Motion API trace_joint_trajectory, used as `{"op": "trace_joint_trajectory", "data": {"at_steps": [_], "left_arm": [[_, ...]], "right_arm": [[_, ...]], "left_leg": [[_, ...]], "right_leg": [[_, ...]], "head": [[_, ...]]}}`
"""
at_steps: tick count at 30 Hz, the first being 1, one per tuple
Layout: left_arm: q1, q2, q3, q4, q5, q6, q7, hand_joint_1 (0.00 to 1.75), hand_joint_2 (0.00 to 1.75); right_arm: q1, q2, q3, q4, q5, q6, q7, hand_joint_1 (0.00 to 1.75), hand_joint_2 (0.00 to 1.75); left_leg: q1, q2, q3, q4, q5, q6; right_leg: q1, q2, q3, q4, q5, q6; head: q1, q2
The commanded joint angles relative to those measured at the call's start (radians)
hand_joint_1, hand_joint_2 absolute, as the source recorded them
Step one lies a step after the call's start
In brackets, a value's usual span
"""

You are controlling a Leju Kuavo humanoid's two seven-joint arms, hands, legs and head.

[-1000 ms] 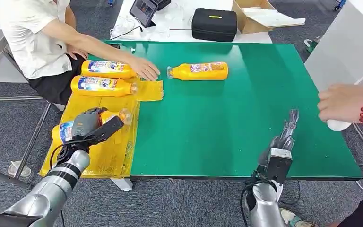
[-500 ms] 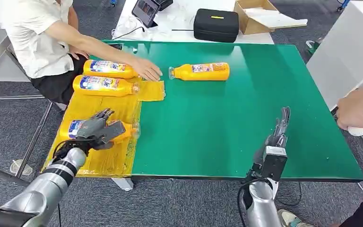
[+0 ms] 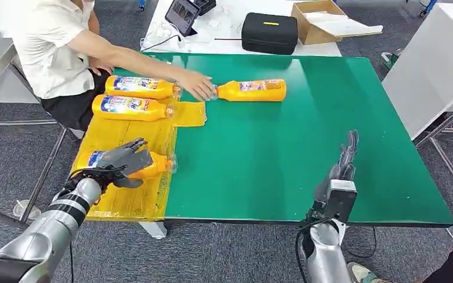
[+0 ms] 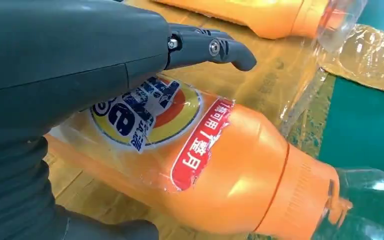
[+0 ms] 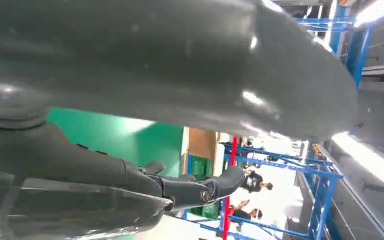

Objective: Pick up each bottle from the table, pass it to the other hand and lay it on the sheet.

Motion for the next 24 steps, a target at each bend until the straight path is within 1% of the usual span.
{"op": "trace_joint_trajectory", "data": {"at_steps": [1,2,3,4,5,6,7,8,9,10,11,12,13,15,17,19,20,21,22,23,24], "left_arm": [[0.13,-0.061,-0.013,-0.205,0.147,0.17,-0.196,0.0,1.75],[0.169,-0.061,-0.077,-0.3,0.198,0.268,-0.196,0.0,1.75],[0.18,-0.061,-0.127,-0.334,0.246,0.331,-0.196,0.0,1.75],[0.187,-0.063,-0.145,-0.356,0.248,0.386,-0.196,0.0,1.75],[0.212,-0.064,-0.193,-0.426,0.284,0.483,-0.196,0.0,1.75],[0.249,-0.069,-0.216,-0.519,0.376,0.509,-0.196,0.0,1.75],[0.259,-0.072,-0.221,-0.545,0.4,0.519,-0.196,0.0,1.75],[0.259,-0.072,-0.221,-0.545,0.4,0.519,-0.196,0.0,1.75],[0.259,-0.072,-0.221,-0.545,0.4,0.519,-0.196,0.0,1.75],[0.277,-0.095,-0.205,-0.563,0.407,0.559,-0.196,0.0,1.75],[0.296,-0.109,-0.193,-0.591,0.398,0.644,-0.196,0.0,1.75],[0.322,-0.132,-0.189,-0.625,0.381,0.742,-0.196,0.0,1.75],[0.335,-0.154,-0.174,-0.637,0.392,0.764,-0.196,0.0,1.75],[0.361,-0.17,-0.187,-0.675,0.367,0.822,-0.196,0.0,1.75],[0.368,-0.168,-0.198,-0.683,0.351,0.84,-0.196,0.0,1.75],[0.37,-0.159,-0.211,-0.68,0.354,0.848,-0.196,0.0,1.75],[0.371,-0.155,-0.218,-0.681,0.365,0.848,-0.196,0.0,1.75],[0.376,-0.155,-0.221,-0.685,0.384,0.832,-0.196,0.0,1.75],[0.382,-0.155,-0.224,-0.694,0.397,0.827,-0.196,0.0,1.75],[0.397,-0.168,-0.213,-0.715,0.463,0.77,-0.196,0.0,1.75],[0.416,-0.208,-0.179,-0.725,0.592,0.641,-0.192,0.0,1.75]], "right_arm": [[-0.014,-0.029,0.02,0.022,0.022,-0.051,0.002,0.0,0.0],[-0.01,-0.038,0.031,0.016,0.029,-0.069,0.002,0.0,0.0],[-0.011,-0.052,0.052,0.019,0.039,-0.084,0.002,0.0,0.0],[-0.012,-0.059,0.063,0.025,0.043,-0.084,0.002,0.0,0.0],[-0.022,-0.076,0.089,0.066,0.054,-0.062,0.002,0.0,0.0],[-0.032,-0.098,0.127,0.099,0.087,-0.074,0.002,0.0,0.0],[-0.036,-0.103,0.136,0.116,0.104,-0.095,0.002,0.0,0.0],[-0.036,-0.103,0.136,0.116,0.104,-0.095,0.002,0.0,0.0],[-0.036,-0.103,0.136,0.116,0.104,-0.095,0.002,0.0,0.0],[-0.046,-0.115,0.163,0.154,0.131,-0.128,0.002,0.0,0.0],[-0.059,-0.13,0.197,0.192,0.152,-0.143,0.002,0.0,0.0],[-0.066,-0.134,0.209,0.203,0.148,-0.138,0.002,0.0,1.75],[-0.071,-0.135,0.211,0.209,0.144,-0.127,0.002,0.0,1.75],[-0.083,-0.14,0.228,0.211,0.16,-0.125,0.002,0.0,1.75],[-0.091,-0.136,0.229,0.216,0.161,-0.118,0.002,0.0,1.75],[-0.105,-0.132,0.236,0.245,0.176,-0.111,0.002,0.0,1.75],[-0.123,-0.134,0.246,0.301,0.218,-0.124,0.002,0.0,1.75],[-0.173,-0.132,0.248,0.442,0.299,-0.13,0.01,0.0,1.75],[-0.215,-0.136,0.25,0.528,0.358,-0.102,0.053,0.0,1.75],[-0.252,-0.149,0.258,0.595,0.446,-0.105,0.076,0.0,1.75],[-0.273,-0.148,0.227,0.625,0.466,-0.106,0.074,0.0,1.75]], "left_leg": [[-0.001,0.001,0.002,-0.001,0.0,0.001],[-0.001,0.001,0.002,-0.001,-0.001,0.002],[-0.001,0.0,0.001,-0.001,0.0,0.001],[-0.001,0.0,0.002,-0.001,-0.001,0.002],[-0.001,0.0,-0.001,0.0,0.0,0.002],[-0.001,0.001,0.0,0.001,-0.001,0.002],[-0.001,0.002,0.0,0.0,-0.002,0.002],[-0.001,0.002,-0.002,0.0,-0.001,0.002],[-0.001,0.003,0.0,0.0,-0.002,0.002],[-0.002,0.003,-0.001,0.0,-0.002,0.002],[-0.002,0.003,0.0,0.0,-0.003,0.002],[-0.002,0.003,0.002,0.0,-0.003,0.002],[-0.002,0.0,-0.004,0.0,-0.001,0.001],[-0.002,0.003,-0.001,0.0,-0.003,0.002],[-0.002,0.004,-0.004,0.0,-0.002,0.002],[-0.002,0.004,-0.004,0.0,-0.002,0.001],[-0.002,0.005,-0.002,0.0,-0.003,0.002],[-0.001,0.004,-0.004,0.0,-0.002,0.001],[-0.001,0.006,-0.001,0.0,-0.003,0.002],[-0.001,0.007,-0.002,-0.001,-0.002,0.001],[-0.001,0.007,-0.003,-0.001,-0.002,0.001]], "right_leg": [[0.0,0.0,0.001,-0.001,0.0,-0.001],[0.0,-0.002,0.002,-0.001,-0.001,-0.001],[-0.001,-0.002,0.0,-0.001,-0.001,0.0],[-0.001,-0.002,0.001,-0.001,-0.001,-0.001],[0.0,-0.002,-0.001,-0.001,-0.001,0.0],[0.0,-0.001,0.0,-0.001,-0.001,-0.001],[0.0,0.0,-0.001,-0.001,-0.001,0.0],[-0.001,0.0,-0.002,-0.001,0.0,0.0],[-0.001,0.001,-0.001,-0.001,-0.001,-0.001],[-0.001,0.001,-0.002,-0.001,-0.001,0.0],[-0.001,0.0,-0.001,-0.001,-0.001,-0.001],[-0.001,0.0,0.001,-0.001,-0.002,-0.001],[-0.001,-0.001,-0.004,-0.001,0.0,0.0],[-0.001,0.001,-0.002,-0.002,-0.001,0.0],[-0.001,0.002,-0.006,-0.001,0.0,0.0],[-0.001,0.001,-0.005,-0.001,-0.001,0.0],[-0.001,0.002,-0.004,-0.001,-0.001,-0.001],[0.0,0.002,-0.006,-0.001,0.0,0.0],[0.0,0.003,-0.003,-0.001,-0.001,-0.001],[0.0,0.004,-0.004,-0.002,0.001,0.0],[0.0,0.004,-0.004,-0.003,0.001,0.0]], "head": [[0.0,0.0],[0.0,0.0],[0.0,0.0],[0.001,0.0],[0.0,0.0],[0.001,0.0],[0.0,0.0],[0.001,0.0],[0.0,0.0],[0.001,0.0],[0.001,0.0],[0.001,0.0],[0.0,0.0],[0.0,0.0],[0.0,0.0],[0.001,0.0],[0.001,0.0],[0.001,0.0],[0.0,0.0],[0.001,0.0],[0.0,0.0]]}}
